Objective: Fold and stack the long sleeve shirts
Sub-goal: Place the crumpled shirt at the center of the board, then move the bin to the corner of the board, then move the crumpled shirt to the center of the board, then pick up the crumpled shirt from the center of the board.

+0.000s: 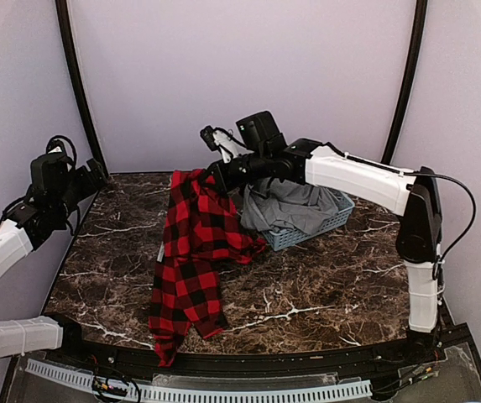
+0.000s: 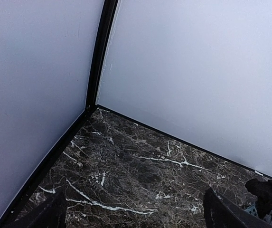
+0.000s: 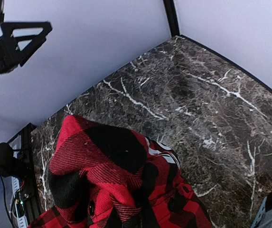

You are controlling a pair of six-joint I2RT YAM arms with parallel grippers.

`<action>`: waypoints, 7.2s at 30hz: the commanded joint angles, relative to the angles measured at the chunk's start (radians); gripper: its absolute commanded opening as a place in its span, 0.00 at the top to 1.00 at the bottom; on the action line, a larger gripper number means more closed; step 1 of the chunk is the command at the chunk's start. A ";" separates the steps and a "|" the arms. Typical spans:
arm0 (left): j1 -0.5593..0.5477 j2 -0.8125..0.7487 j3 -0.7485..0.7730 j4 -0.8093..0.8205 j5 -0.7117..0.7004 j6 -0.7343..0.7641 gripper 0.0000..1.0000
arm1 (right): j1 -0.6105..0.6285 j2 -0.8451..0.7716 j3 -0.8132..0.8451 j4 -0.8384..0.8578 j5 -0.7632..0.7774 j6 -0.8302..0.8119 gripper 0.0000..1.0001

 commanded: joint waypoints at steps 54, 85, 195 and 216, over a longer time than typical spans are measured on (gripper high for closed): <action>-0.011 0.051 -0.064 0.132 0.276 -0.027 0.01 | -0.781 0.002 -0.361 -0.109 0.342 -0.014 0.52; -0.011 0.090 -0.074 0.143 0.298 -0.039 0.01 | -1.138 0.096 -0.160 -0.082 0.517 -0.131 0.87; -0.421 0.464 0.087 0.017 0.289 0.103 0.22 | 0.058 -0.515 -0.854 -0.187 0.612 0.074 0.14; -0.421 0.425 0.040 0.012 0.279 0.107 0.22 | 0.159 -0.197 -0.635 -0.439 1.067 0.117 0.82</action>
